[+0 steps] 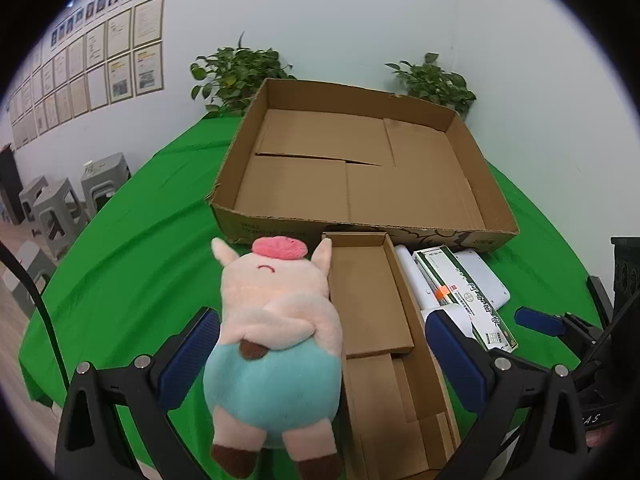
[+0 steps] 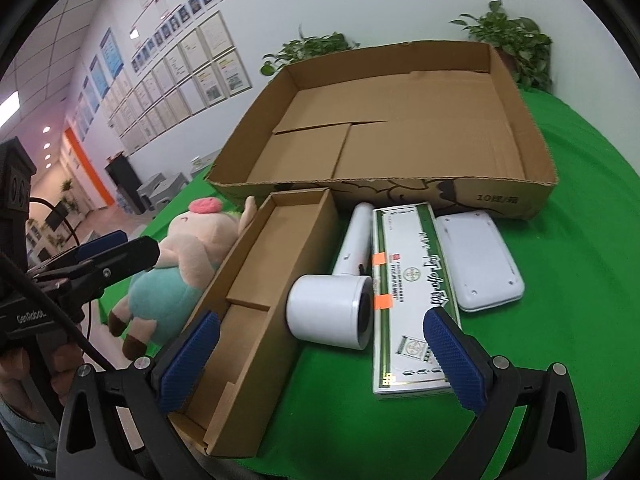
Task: Organize objects
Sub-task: 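Move the left tool to the plush pig and close on it, then lift the plush pig with the left tool and carry it over the large box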
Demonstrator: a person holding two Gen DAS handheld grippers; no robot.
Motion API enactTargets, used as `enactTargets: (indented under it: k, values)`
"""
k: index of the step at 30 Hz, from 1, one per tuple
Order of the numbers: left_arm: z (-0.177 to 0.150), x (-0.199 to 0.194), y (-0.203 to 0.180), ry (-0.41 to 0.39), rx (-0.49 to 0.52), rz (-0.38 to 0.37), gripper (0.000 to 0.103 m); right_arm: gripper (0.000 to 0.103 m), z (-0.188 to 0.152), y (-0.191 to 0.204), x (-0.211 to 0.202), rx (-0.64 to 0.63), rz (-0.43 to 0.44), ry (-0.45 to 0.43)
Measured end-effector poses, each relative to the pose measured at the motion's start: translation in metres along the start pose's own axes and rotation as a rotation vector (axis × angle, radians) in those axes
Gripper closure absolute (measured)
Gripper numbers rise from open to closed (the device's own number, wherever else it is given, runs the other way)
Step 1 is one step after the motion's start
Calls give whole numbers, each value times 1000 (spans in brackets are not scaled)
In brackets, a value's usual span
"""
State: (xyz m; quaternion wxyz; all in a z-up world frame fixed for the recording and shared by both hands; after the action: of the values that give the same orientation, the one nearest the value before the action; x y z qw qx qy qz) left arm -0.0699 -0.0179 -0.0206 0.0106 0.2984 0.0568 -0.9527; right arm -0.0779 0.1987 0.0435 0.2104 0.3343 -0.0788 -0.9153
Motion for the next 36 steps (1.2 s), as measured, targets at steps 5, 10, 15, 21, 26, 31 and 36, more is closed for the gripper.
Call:
enactTargets:
  k: [5, 10, 15, 21, 26, 31, 36]
  values:
    - [-10, -4, 11, 40, -73, 33, 1, 0, 2, 8, 5, -27, 95, 35]
    - [-17, -2, 23, 88, -105, 45, 1, 0, 8, 18, -2, -44, 176, 17]
    - [-19, 8, 38, 131, -144, -14, 1, 0, 14, 25, -17, -38, 224, -28]
    - [-36, 39, 54, 225, -156, -108, 14, 0, 13, 37, -21, -14, 209, -31]
    - [-46, 44, 69, 222, -200, -228, 28, 0, 11, 58, -3, -2, 219, 5]
    - [-52, 37, 84, 197, -237, -278, 42, 0, 14, 92, 30, 9, 241, 81]
    - [-55, 15, 97, 149, -223, -240, 45, 0, 24, 129, 56, -36, 289, 134]
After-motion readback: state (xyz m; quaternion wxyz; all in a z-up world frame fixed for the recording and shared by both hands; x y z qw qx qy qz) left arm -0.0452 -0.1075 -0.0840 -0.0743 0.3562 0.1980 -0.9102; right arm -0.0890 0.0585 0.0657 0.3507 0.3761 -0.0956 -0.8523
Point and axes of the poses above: each gripper's, at about its wrist camera, not at the fingertips, and x roughly the way its jaws point, y to its left, z to its top, the point moved 2 cm from there along x, roughly the way its jaws point, and after that the axes turned 7 degrees about -y, right-handed, at the moved point
